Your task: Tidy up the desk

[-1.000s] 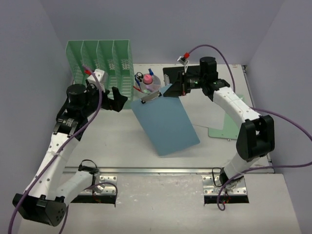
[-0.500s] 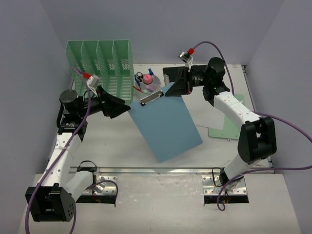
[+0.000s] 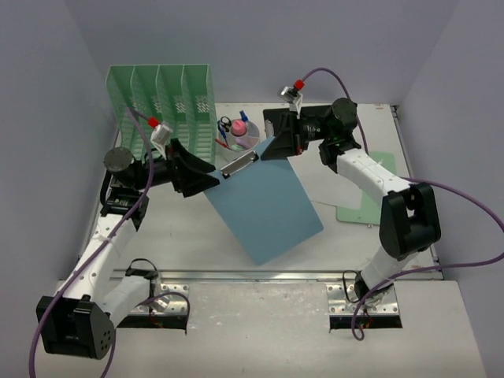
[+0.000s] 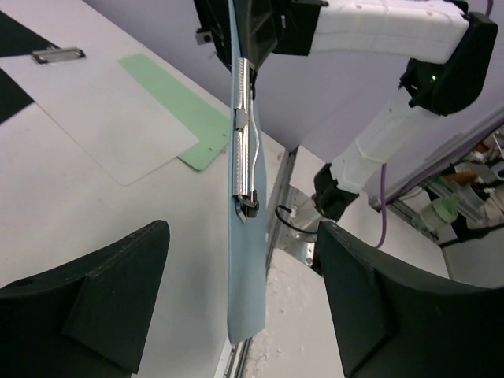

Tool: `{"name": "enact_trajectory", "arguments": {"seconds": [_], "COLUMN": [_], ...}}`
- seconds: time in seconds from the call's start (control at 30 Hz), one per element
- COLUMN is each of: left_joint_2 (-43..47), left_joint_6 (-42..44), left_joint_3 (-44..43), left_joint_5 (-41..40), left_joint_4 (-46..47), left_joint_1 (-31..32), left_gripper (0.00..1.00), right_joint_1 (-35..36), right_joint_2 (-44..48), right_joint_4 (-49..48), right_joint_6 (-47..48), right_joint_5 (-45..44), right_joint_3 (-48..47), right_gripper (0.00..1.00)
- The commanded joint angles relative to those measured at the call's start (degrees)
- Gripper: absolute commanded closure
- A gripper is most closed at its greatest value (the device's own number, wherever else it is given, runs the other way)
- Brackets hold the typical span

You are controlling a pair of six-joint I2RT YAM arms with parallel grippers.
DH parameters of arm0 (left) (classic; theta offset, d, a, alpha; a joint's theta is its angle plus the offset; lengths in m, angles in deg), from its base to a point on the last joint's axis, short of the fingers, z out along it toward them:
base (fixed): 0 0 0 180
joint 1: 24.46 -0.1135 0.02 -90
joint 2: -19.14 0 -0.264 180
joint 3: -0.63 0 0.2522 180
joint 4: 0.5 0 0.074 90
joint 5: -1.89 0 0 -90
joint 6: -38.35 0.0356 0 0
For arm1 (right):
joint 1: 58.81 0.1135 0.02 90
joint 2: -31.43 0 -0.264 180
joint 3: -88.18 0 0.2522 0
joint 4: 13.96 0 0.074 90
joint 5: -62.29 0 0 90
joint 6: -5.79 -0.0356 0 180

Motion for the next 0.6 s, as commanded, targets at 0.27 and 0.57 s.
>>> {"name": "enact_trajectory", "arguments": {"seconds": [0.27, 0.57], "left_joint_2": [-2.9, -2.5], "left_joint_6": [3.6, 1.3], "left_joint_3": [-2.8, -2.3], "left_joint_5": [-4.7, -5.3], "left_joint_4": [-0.6, 1.5], "left_joint_1": [7.1, 7.2], "left_gripper": [0.36, 0.93], "right_joint_1": [3.0, 3.8], "right_joint_2": [0.9, 0.9], "right_joint_4": [-0.4, -0.4], "right_joint_6": [1.5, 1.9], "right_joint_5": [-0.8, -0.7], "right_joint_3": [-1.1, -0.8], "right_gripper": [0.99, 0.99]}}
